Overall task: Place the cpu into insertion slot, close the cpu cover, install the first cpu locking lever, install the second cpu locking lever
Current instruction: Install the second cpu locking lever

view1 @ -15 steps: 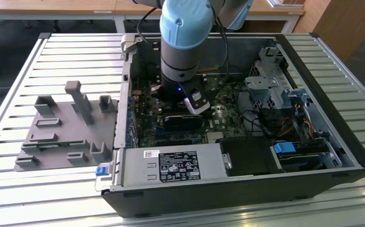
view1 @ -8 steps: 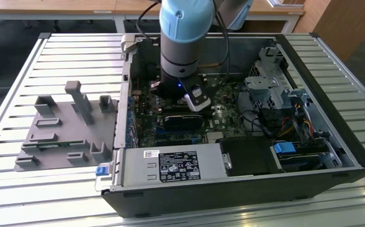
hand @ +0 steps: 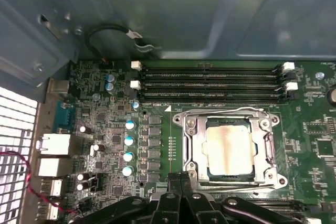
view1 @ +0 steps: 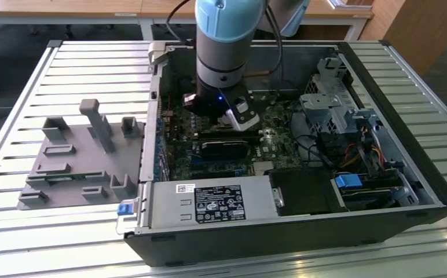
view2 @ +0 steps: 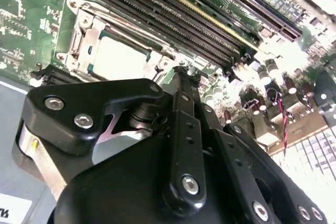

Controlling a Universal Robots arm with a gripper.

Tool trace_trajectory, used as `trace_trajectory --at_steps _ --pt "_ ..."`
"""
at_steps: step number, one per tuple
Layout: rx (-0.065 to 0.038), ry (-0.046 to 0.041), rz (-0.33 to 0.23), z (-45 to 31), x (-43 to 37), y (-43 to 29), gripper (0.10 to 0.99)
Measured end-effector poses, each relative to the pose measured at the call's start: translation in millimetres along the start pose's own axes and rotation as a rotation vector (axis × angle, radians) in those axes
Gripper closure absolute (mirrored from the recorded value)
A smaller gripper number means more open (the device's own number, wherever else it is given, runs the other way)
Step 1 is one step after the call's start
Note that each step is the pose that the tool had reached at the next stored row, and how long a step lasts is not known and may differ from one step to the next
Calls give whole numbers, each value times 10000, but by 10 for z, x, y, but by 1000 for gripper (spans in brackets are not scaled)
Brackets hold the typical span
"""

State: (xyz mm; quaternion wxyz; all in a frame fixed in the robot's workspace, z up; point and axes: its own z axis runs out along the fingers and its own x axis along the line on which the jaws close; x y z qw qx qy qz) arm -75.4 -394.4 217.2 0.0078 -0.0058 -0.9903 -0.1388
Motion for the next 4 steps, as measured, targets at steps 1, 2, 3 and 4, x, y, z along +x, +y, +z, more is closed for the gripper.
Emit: trace_trajectory --at_steps 1,2,3,4 --pt "-2 0 -1 -13 0 4 980" --pt "-5 0 -1 -26 0 7 980" --pt "-8 0 0 -30 1 9 980" --pt "-10 -1 0 -29 0 9 980"
